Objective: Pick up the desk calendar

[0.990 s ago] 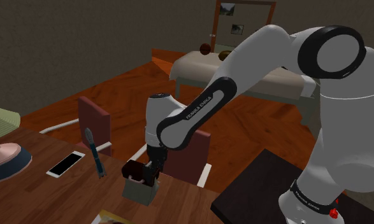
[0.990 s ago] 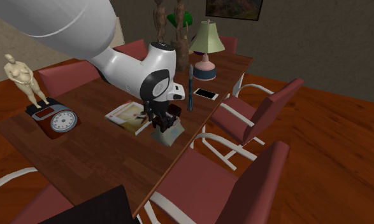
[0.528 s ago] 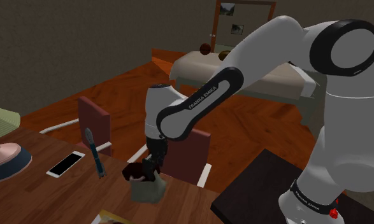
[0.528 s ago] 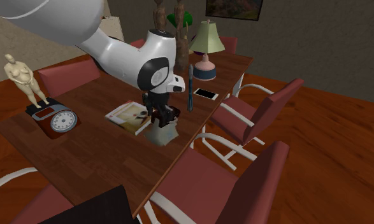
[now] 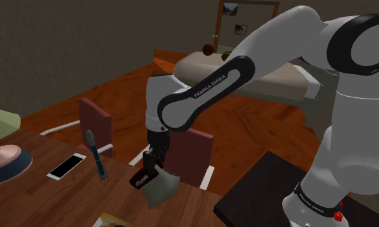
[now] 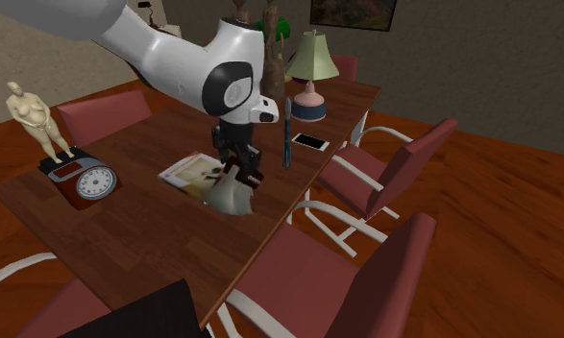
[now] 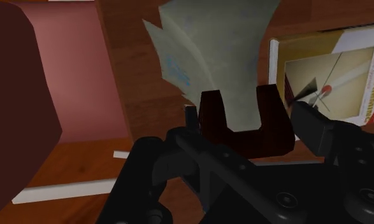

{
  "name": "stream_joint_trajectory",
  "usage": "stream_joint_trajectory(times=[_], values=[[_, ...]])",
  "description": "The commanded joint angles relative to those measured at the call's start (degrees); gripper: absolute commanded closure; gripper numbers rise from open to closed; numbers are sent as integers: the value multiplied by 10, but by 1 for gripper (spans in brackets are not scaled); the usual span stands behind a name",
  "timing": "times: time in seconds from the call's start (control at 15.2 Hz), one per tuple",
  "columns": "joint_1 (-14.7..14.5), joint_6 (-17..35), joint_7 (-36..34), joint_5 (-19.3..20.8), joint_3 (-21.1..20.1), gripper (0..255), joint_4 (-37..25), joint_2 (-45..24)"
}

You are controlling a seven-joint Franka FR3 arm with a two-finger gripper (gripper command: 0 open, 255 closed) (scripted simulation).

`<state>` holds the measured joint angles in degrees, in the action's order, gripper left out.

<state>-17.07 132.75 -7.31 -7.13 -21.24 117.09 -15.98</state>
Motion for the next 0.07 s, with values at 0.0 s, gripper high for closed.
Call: stream_joint_trajectory(times=[0.0], values=[[1,-4,0,-1,0,255,-1,5]])
